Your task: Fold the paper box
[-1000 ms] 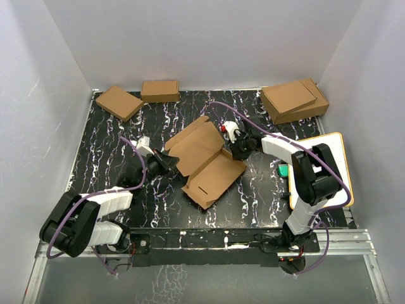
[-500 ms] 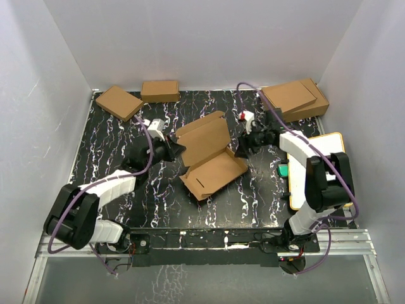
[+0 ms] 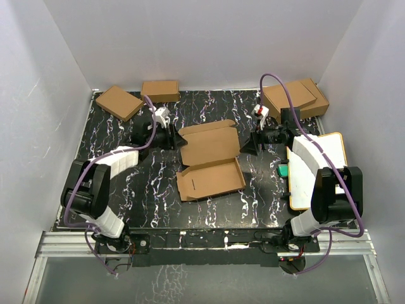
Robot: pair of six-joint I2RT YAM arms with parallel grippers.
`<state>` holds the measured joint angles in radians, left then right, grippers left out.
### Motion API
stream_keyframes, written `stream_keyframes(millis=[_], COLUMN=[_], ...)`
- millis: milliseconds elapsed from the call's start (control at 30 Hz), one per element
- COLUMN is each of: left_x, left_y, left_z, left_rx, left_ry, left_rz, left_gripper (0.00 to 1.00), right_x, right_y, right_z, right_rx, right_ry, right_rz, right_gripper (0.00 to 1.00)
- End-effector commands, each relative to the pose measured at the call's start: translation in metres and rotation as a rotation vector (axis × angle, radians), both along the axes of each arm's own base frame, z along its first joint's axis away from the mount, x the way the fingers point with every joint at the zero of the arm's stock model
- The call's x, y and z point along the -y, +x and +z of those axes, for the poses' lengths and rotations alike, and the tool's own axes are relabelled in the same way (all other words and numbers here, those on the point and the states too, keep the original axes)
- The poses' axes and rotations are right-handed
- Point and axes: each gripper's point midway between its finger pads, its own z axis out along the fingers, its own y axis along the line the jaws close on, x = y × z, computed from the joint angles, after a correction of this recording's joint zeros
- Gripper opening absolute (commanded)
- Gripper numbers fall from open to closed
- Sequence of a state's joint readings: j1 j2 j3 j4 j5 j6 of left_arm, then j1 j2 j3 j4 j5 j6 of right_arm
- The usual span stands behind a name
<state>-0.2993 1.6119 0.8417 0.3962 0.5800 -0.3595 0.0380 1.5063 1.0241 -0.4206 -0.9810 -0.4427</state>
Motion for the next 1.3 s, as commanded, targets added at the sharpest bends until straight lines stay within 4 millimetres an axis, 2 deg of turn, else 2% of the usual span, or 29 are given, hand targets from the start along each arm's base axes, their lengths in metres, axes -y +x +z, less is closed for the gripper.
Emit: stream_keyframes(millis=[0, 133, 267, 333, 533, 700, 967, 1000, 1100, 1200, 1267], left_x=[-0.025, -0.054, -0.067, -0.068, -0.051, -0.041, -0.040, -0.040, -0.037, -0.029, -0.026], left_y=[0.019, 0.020, 0.004, -0.009, -0.048, -0.061, -0.031, -0.026, -0.014, -0.008, -0.005], left_z=[0.026, 0.044, 0.067, 0.070, 0.067, 0.049, 0.014, 0.000, -0.023, -0.039, -0.052], left_rx=[0.063, 0.115, 0.155, 0.140, 0.028, -0.085, -0.179, -0.214, -0.265, -0.282, -0.313], left_ry=[0.083, 0.130, 0.074, 0.019, -0.201, -0.357, -0.299, -0.280, -0.248, -0.248, -0.247], left_rz=[0.125, 0.255, 0.345, 0.366, 0.330, 0.335, 0.380, 0.391, 0.388, 0.333, 0.322], left_gripper=[0.58, 0.70, 0.85, 0.91, 0.90, 0.87, 0.86, 0.85, 0.83, 0.74, 0.72], right_x=[-0.003, -0.003, -0.005, -0.008, -0.017, -0.020, -0.020, -0.020, -0.021, -0.021, -0.016], right_y=[0.003, 0.002, 0.001, -0.001, -0.009, -0.007, -0.006, -0.006, -0.007, -0.006, -0.004], right_z=[0.016, 0.014, 0.013, 0.012, 0.007, -0.004, -0.011, -0.011, -0.009, -0.011, -0.011], right_rx=[0.064, 0.059, 0.046, 0.027, -0.095, -0.195, -0.250, -0.254, -0.254, -0.257, -0.260], right_ry=[0.045, 0.050, 0.071, 0.098, 0.243, 0.299, 0.331, 0.333, 0.336, 0.335, 0.337], right_rz=[0.034, 0.037, 0.050, 0.060, 0.070, 0.058, 0.049, 0.050, 0.053, 0.052, 0.037], right_gripper=[0.60, 0.60, 0.60, 0.60, 0.61, 0.60, 0.60, 0.60, 0.60, 0.61, 0.60])
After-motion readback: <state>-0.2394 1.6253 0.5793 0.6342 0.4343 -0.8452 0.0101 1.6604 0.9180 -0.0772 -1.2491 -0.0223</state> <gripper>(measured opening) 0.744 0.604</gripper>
